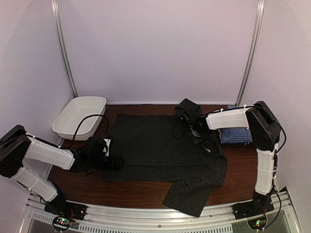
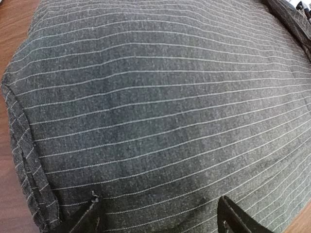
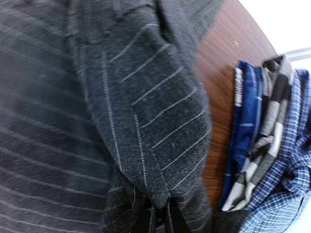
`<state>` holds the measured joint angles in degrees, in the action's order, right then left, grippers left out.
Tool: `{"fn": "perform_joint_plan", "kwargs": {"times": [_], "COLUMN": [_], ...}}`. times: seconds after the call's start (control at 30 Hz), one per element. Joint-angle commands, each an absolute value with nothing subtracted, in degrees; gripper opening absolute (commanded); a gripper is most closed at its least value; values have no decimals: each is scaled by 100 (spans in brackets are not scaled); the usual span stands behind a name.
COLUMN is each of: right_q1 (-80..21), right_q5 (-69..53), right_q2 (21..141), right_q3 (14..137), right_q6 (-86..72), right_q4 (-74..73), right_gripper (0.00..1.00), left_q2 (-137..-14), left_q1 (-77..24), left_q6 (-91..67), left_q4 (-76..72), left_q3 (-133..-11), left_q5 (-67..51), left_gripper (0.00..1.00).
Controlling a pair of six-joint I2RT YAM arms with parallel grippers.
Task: Fold and stack the long sleeve shirts
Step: Smooth out the flattened shirt at the center of the board, then move the flattened shirt to the center of the board.
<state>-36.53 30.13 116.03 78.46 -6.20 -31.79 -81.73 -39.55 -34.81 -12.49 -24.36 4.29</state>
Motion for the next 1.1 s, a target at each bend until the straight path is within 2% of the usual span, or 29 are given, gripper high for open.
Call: {"fn": "perform_joint_plan", "kwargs": {"times": [0.0, 0.17, 0.47, 0.63, 0.93, 1.07], "right_q1": [-3198, -2525, -1985, -1883, -2445, -2661], "right_q5": [3546, 3748, 4294, 4367, 2174, 1481], "right_q2": [11217, 11240, 12094, 12396, 10876, 10631], "right_q3": [7919, 8183, 9743, 10472, 8482, 7856], "right_q6": [-771, -767, -286, -252, -555, -717], "right_q4": [-3292, -3012, -2963, -3348, -2192, -1929], "right_gripper": [6, 8, 40, 43, 44, 44], "left_q2": [-8505, -8799, -9013, -8907, -8564, -8151], "left_q1": [-3972, -3968, -3972, -3973, -3970, -3973], "left_q6": [-3410, -3406, -3578, -3745, -4126, -4445], "left_q4": [-1458, -1525, -1332, -1302, -1272, -1221], "left_q3": [-2466, -2446, -2288, -1977, -1630, -1377], "left_q5": [394, 439, 519, 544, 545, 742], "left_gripper": [80, 80, 78, 78, 77, 76]}}
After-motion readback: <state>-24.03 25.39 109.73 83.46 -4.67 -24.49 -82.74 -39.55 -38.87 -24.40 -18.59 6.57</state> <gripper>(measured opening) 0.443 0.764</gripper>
